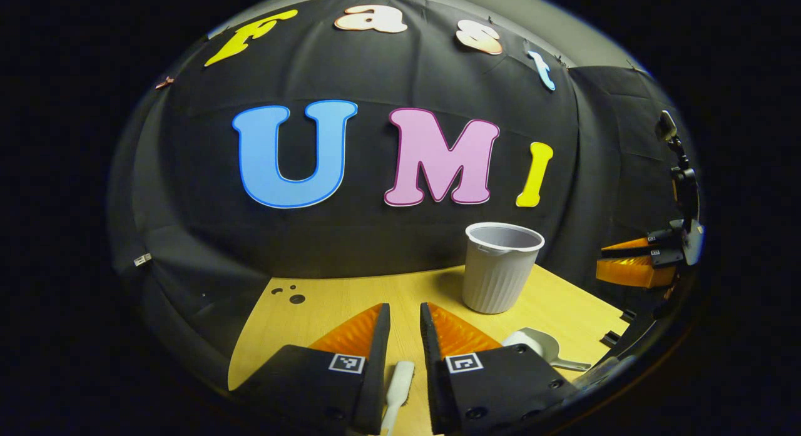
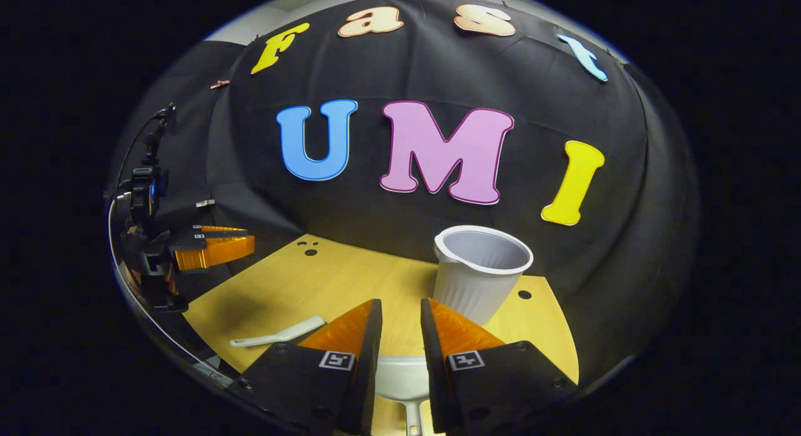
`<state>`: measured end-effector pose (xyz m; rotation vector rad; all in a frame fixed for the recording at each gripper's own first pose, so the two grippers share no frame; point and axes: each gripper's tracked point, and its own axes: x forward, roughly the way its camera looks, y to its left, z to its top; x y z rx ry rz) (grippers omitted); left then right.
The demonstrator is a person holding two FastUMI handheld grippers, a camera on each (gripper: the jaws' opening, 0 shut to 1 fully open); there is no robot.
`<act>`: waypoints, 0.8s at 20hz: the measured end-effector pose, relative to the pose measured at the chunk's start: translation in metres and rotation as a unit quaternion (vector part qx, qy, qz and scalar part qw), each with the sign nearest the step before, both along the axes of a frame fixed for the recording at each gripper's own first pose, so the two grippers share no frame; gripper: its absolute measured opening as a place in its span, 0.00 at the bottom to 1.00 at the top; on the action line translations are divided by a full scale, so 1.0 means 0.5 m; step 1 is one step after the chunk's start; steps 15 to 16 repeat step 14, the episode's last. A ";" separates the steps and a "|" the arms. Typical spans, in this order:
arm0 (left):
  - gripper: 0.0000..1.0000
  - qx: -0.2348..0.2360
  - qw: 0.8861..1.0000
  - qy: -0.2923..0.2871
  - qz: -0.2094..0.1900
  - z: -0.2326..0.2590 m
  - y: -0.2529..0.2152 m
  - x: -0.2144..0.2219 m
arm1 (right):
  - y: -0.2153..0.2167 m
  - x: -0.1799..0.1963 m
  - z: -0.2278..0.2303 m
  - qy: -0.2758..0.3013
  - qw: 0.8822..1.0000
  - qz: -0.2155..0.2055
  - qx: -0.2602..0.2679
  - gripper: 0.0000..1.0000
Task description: Pick up the small broom and dustpan from the desktop, sweep the trash into the dustpan with the broom, and then empty the trash into the garbage bin.
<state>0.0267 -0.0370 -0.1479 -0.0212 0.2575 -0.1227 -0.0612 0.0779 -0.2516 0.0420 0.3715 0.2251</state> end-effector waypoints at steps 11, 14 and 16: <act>0.34 -0.006 1.000 0.007 -0.009 -0.015 0.016 0.004 | 0.003 0.004 -0.001 0.016 1.000 -0.010 -0.004 0.36; 0.34 0.004 1.000 -0.001 -0.003 -0.010 0.028 0.012 | 0.002 0.006 -0.009 0.021 1.000 -0.015 -0.001 0.36; 0.34 0.004 1.000 -0.001 -0.003 -0.010 0.028 0.012 | 0.002 0.006 -0.009 0.021 1.000 -0.015 -0.001 0.36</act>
